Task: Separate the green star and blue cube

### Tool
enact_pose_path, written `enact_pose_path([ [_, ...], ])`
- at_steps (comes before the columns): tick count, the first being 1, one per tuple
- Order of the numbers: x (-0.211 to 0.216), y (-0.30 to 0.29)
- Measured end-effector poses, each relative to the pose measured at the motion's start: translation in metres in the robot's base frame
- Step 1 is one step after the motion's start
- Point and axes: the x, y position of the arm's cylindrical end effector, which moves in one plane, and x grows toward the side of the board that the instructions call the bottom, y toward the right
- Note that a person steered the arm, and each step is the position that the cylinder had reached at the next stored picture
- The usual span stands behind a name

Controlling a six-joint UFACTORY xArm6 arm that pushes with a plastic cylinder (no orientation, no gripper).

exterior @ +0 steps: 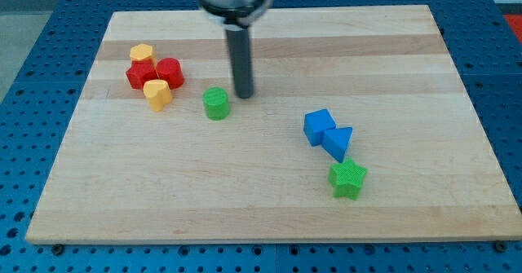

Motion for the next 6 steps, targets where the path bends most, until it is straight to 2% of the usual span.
enact_pose_path([
  [1,0.044,-0.031],
  [2,0.040,-0.091],
  [3,0.031,-0.093],
  [4,0.040,-0.086],
  [5,0.056,-0.051],
  [6,0.056,-0.048],
])
